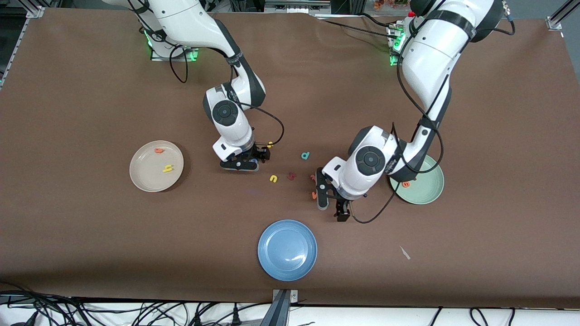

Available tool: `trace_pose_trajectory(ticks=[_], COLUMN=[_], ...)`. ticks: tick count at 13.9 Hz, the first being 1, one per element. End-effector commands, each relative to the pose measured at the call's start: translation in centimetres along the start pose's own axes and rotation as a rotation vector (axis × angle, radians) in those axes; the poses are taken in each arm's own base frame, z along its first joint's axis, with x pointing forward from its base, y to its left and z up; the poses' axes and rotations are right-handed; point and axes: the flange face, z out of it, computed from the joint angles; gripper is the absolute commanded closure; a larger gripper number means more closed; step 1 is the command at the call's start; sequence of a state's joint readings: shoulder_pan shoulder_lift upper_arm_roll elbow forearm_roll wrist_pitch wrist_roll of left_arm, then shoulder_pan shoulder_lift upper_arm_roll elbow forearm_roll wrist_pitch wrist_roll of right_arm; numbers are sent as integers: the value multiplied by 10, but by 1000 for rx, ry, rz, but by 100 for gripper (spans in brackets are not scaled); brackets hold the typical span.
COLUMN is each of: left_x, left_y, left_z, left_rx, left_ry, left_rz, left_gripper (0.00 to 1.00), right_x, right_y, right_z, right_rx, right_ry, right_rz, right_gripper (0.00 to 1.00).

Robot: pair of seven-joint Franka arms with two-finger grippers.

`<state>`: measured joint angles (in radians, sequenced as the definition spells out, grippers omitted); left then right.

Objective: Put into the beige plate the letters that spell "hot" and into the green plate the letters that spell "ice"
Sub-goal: 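Reach the blue o with the right gripper while the left gripper reaches c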

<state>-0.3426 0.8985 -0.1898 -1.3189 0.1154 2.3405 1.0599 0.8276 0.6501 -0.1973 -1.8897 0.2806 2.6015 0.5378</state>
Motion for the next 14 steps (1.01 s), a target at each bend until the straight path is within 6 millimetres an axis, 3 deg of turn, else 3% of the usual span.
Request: trace_pose_trajectory(ticks=[1, 5, 7, 11, 14], left_x=[12, 19, 18, 17, 15], left_y=[-7, -2, -1, 0, 0], left_z=[18, 24, 29, 32, 35], left_rx=[8, 15, 9, 6, 2], left_ry=[39, 48, 48, 44, 43], left_rz=[139, 199, 212, 246, 252], left_gripper=[1, 7, 12, 31, 32], right_x=[-2, -3, -3, -4, -3], right_y=[-7, -5, -5, -5, -4], right_z=[3, 3, 3, 4, 4], right_rx=[3, -9, -12, -16, -17], right_ry=[-8, -31, -35, -41, -41], right_rz=[19, 21, 24, 51, 52], right_gripper=[23, 44, 47, 57, 66])
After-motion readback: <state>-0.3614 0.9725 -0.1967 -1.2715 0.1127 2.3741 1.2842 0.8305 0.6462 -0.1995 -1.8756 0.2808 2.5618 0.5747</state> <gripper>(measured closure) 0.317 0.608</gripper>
